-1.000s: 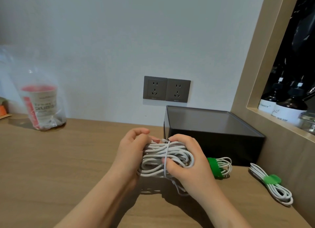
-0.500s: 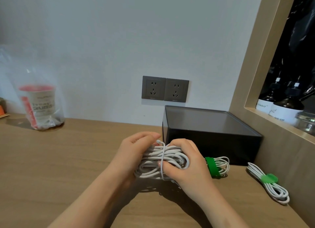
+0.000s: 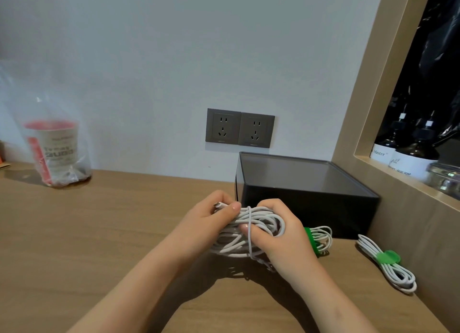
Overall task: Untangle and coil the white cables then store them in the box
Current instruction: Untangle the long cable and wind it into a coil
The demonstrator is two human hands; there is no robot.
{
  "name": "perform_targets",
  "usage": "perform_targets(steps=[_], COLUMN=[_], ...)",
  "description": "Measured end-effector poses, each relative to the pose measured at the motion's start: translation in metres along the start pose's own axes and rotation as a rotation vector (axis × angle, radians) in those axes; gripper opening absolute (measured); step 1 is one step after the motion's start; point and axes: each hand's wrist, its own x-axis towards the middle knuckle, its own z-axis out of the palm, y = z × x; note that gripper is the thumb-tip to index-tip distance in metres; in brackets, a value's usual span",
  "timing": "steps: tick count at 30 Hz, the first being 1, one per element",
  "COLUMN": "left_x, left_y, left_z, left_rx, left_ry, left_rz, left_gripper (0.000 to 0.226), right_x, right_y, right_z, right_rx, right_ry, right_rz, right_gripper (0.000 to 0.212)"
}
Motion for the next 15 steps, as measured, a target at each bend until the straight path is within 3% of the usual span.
perform_targets(steps=[1, 5, 9, 15], left_x=[-0.001, -0.003, -0.005, -0.002], left_y=[0.000, 0.001, 0.003, 0.002], left_z=[-0.002, -0.005, 0.000, 0.007], left_rx=[0.039, 0.135, 0.070, -0.295], left_ry=[-0.059, -0.221, -0.099, 0.156], left_rz=[0.013, -0.015, 0.005, -0.099], left_gripper=[0.018, 0.045, 0.037, 0.031], right_x=[0.000, 0.000, 0.002, 0.007], right_y=[-0.002, -0.005, -0.009, -0.011], right_z=[-0.002, -0.006, -0.005, -0.003], right_rx=[0.018, 0.049, 0.098, 0.236], right_ry=[-0.002, -0.013, -0.022, 0.100], right_rz=[0.018, 0.090, 0.132, 0.258], right_gripper=[0.022, 0.017, 0.017, 0.047])
